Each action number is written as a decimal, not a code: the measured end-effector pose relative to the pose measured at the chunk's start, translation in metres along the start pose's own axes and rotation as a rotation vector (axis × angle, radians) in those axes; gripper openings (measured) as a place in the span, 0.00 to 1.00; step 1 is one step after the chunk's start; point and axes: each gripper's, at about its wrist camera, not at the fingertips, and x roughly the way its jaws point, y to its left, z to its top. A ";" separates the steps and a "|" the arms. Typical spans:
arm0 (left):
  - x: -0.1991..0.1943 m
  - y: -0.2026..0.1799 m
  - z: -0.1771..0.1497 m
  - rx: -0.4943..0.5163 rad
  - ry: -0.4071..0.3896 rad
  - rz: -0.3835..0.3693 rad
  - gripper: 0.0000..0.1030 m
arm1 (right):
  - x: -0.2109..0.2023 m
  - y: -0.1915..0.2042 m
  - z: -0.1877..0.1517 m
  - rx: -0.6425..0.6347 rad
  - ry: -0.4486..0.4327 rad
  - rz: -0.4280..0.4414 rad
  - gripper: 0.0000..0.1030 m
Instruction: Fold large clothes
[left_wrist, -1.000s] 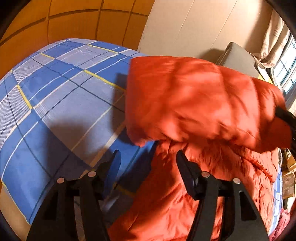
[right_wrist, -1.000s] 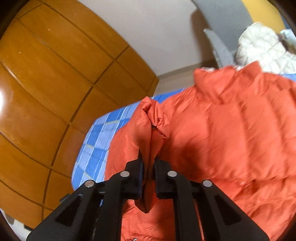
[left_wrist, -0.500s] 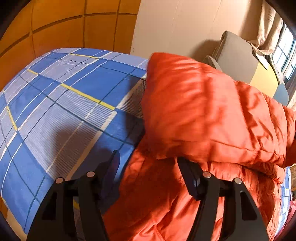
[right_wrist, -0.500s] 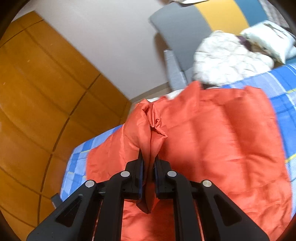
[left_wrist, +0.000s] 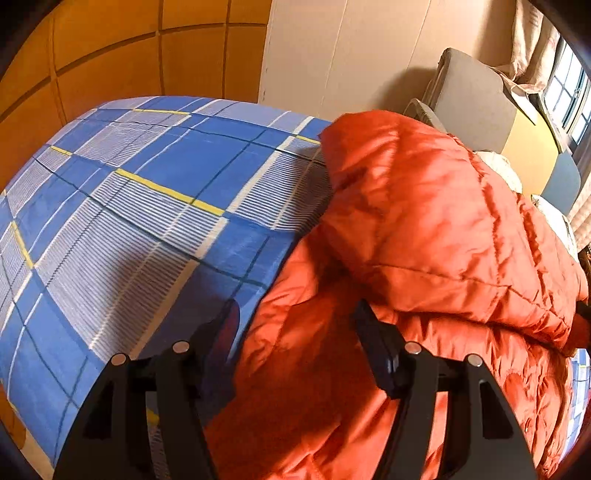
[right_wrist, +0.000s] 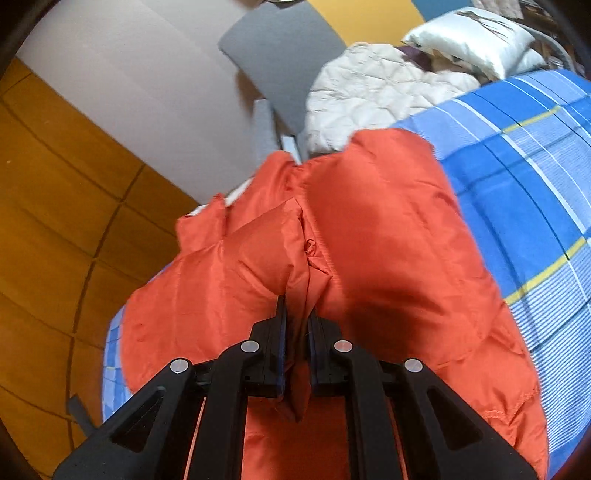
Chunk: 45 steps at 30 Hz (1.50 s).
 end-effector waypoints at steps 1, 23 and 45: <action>-0.003 0.002 -0.001 -0.002 -0.004 -0.001 0.62 | 0.002 -0.004 0.001 0.003 0.001 -0.024 0.09; -0.048 -0.046 0.061 0.105 -0.158 -0.172 0.67 | -0.038 0.015 0.005 -0.133 -0.109 -0.073 0.44; 0.038 -0.076 0.055 0.156 -0.002 -0.143 0.69 | 0.042 0.018 0.001 -0.215 0.012 -0.189 0.44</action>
